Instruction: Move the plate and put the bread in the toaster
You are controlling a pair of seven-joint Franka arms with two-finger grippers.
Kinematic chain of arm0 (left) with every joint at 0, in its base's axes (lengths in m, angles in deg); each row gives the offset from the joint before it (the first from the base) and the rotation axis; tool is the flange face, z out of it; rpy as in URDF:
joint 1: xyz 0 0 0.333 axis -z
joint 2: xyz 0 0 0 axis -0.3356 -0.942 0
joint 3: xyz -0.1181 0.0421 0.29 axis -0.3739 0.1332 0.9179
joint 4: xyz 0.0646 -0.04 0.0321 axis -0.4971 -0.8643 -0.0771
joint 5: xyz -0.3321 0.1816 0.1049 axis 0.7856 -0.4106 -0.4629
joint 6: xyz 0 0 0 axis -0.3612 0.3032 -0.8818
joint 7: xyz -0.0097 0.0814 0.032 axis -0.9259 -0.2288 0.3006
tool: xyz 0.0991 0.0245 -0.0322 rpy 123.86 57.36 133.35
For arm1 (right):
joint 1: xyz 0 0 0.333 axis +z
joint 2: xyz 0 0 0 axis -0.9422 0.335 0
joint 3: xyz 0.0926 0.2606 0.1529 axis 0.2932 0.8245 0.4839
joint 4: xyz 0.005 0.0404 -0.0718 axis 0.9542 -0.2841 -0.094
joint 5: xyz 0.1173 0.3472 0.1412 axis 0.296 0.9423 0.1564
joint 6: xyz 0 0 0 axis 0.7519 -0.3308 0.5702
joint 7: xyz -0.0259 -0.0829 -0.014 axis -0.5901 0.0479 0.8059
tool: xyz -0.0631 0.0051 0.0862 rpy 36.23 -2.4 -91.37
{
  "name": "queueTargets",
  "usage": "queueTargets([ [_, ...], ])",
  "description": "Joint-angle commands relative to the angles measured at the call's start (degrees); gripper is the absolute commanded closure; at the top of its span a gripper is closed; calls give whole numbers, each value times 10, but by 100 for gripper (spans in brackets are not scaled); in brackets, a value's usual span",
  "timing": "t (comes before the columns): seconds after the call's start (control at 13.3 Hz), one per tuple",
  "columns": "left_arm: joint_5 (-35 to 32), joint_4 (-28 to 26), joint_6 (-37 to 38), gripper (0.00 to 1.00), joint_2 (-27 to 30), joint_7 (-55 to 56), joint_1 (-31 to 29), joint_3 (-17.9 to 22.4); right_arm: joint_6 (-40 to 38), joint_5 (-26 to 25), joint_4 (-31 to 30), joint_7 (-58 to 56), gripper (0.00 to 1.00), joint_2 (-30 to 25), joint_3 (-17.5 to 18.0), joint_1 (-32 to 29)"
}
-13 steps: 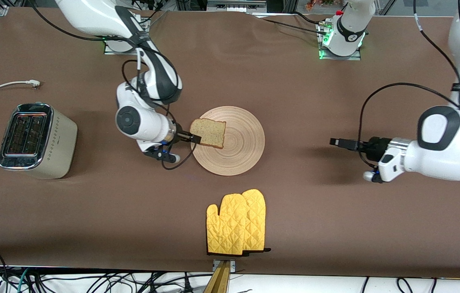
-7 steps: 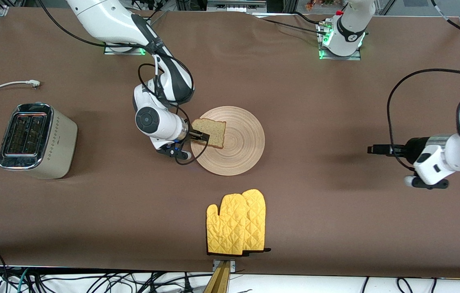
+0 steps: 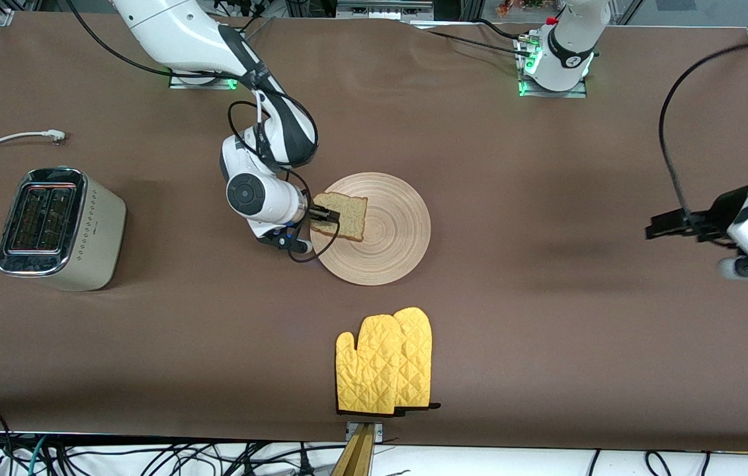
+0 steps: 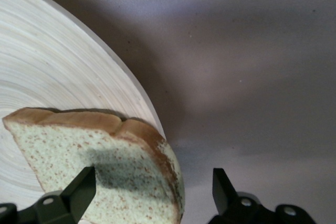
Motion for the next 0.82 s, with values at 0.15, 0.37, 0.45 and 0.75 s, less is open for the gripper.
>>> queueTargets([
  [0.15,11,-51,76,0,116,6,221,216,-36,3,-12,3,13,-27,-4,5],
  [0.37,101,-99,41,0,146,2,285,314,-45,-2,-11,3,18,-30,-5,5],
  [0.45,101,-155,-28,0,173,5,287,316,-45,-2,-11,3,24,-30,-5,6],
  [0.75,66,-232,-108,0,211,-3,295,318,-43,-3,-12,3,24,-26,-5,11],
])
